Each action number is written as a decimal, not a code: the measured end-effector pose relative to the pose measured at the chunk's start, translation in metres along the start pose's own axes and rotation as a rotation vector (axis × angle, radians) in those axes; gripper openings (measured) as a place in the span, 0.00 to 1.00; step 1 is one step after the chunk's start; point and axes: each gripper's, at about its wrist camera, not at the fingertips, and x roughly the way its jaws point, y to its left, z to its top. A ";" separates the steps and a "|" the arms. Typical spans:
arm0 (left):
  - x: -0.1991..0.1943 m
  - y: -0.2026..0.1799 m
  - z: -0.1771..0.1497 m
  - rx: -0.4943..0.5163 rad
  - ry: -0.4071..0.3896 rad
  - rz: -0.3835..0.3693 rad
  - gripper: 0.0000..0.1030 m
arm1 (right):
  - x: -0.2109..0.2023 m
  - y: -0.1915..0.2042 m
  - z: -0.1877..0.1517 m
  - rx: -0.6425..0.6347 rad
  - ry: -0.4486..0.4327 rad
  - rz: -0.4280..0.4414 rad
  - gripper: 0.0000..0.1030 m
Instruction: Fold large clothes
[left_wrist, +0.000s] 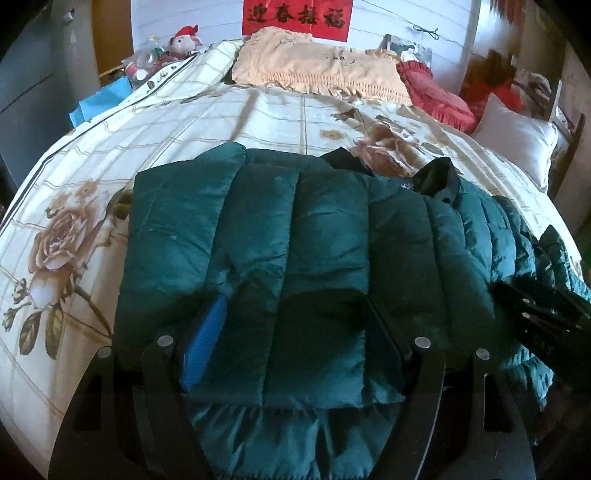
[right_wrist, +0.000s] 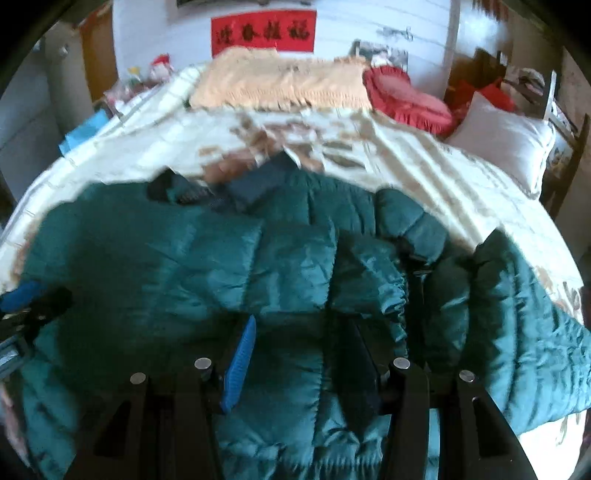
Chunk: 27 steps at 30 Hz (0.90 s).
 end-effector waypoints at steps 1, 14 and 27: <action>0.001 0.000 0.000 0.003 0.002 0.003 0.74 | 0.002 -0.002 0.000 0.001 -0.002 -0.001 0.48; 0.004 -0.001 -0.005 0.021 -0.012 0.022 0.75 | -0.025 0.005 -0.028 0.002 0.035 0.044 0.52; -0.026 0.008 -0.007 -0.025 -0.010 -0.021 0.76 | -0.097 -0.046 -0.042 0.081 -0.062 0.060 0.68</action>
